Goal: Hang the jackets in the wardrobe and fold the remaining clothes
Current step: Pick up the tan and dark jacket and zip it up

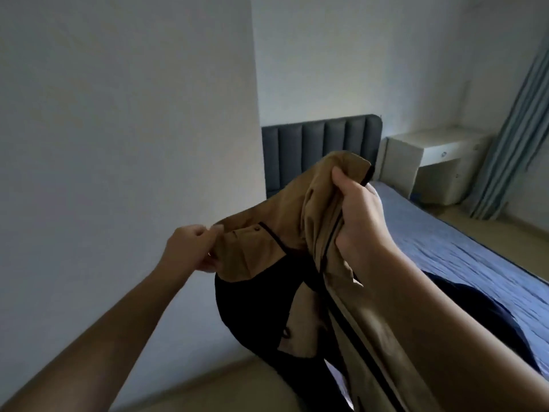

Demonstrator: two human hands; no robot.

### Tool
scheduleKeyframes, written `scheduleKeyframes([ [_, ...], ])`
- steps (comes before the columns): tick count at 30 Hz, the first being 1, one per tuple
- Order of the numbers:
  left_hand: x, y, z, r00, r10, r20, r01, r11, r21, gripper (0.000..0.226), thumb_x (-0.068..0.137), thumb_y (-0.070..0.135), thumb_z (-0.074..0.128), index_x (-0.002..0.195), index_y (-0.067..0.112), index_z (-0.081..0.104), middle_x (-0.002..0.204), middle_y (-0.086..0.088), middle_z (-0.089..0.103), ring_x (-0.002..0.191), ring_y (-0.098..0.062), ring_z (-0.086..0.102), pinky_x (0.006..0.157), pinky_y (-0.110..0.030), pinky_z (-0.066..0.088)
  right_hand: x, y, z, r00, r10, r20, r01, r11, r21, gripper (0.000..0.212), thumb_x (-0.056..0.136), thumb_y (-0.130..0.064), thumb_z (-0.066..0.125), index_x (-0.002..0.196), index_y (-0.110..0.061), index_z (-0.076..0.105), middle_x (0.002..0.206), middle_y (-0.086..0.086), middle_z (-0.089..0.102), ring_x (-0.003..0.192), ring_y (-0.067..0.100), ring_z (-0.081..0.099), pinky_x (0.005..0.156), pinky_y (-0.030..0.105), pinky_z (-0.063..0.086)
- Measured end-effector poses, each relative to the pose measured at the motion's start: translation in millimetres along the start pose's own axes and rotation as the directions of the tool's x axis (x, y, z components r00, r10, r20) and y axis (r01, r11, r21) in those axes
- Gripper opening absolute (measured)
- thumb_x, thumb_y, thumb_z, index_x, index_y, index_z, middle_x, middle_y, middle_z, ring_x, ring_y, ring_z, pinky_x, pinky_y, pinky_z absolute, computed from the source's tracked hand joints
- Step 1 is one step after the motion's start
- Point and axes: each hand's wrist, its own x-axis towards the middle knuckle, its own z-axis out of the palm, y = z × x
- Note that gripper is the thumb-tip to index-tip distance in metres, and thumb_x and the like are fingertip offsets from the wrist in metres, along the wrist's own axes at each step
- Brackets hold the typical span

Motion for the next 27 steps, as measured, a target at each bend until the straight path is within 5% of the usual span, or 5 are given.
scheduleKeyframes([
  [18, -210, -209, -347, 0.648, -0.718, -0.255, 0.444, 0.628, -0.639, 0.019, 0.087, 0.022, 0.062, 0.077, 0.006, 0.058, 0.06, -0.007, 0.053, 0.055, -0.021, 0.053, 0.045, -0.021, 0.051, -253, 226, 244, 0.862, 0.296, 0.41, -0.214, 0.948, -0.234, 0.028, 0.093, -0.025, 0.056, 0.069, -0.031, 0.069, 0.072, -0.003, 0.07, 0.074, 0.018, 0.069, 0.076, 0.04, 0.057],
  [20, -234, -226, -370, 0.59, -0.607, -0.532, 0.588, 0.775, -0.232, 0.028, 0.085, 0.036, 0.059, 0.084, 0.007, 0.058, 0.08, -0.009, 0.059, 0.067, -0.026, 0.058, 0.061, -0.029, 0.052, -280, 245, 261, 0.835, 0.32, 0.447, -0.222, 0.94, -0.259, 0.02, 0.095, -0.025, 0.055, 0.079, -0.028, 0.068, 0.07, -0.008, 0.07, 0.07, 0.011, 0.07, 0.064, 0.03, 0.057],
  [22, -256, -244, -389, 0.649, -0.094, -0.755, 0.659, 0.565, 0.496, 0.023, 0.083, 0.033, 0.056, 0.092, 0.012, 0.057, 0.098, -0.008, 0.055, 0.089, -0.029, 0.056, 0.073, -0.036, 0.045, -303, 261, 276, 0.81, 0.343, 0.475, -0.233, 0.932, -0.276, 0.014, 0.096, -0.024, 0.054, 0.088, -0.023, 0.065, 0.069, -0.01, 0.071, 0.065, 0.006, 0.069, 0.052, 0.02, 0.052],
  [24, -271, -248, -402, 0.801, 0.235, -0.55, 0.418, 0.438, 0.796, 0.017, 0.08, 0.022, 0.053, 0.095, 0.015, 0.058, 0.097, -0.004, 0.053, 0.093, -0.027, 0.054, 0.071, -0.034, 0.035, -321, 272, 291, 0.789, 0.349, 0.506, -0.229, 0.931, -0.284, 0.015, 0.097, -0.022, 0.053, 0.087, -0.02, 0.064, 0.067, -0.01, 0.07, 0.063, 0.004, 0.068, 0.049, 0.017, 0.05],
  [27, -284, -259, -420, 0.934, -0.044, -0.353, 0.342, 0.382, 0.858, 0.052, 0.079, 0.032, 0.054, 0.129, 0.022, 0.044, 0.122, -0.002, 0.051, 0.117, -0.027, 0.049, 0.089, -0.035, 0.037, -344, 285, 313, 0.742, 0.372, 0.558, -0.236, 0.923, -0.303, 0.016, 0.098, -0.021, 0.052, 0.087, -0.02, 0.064, 0.07, -0.01, 0.071, 0.066, 0.006, 0.069, 0.053, 0.018, 0.052],
])
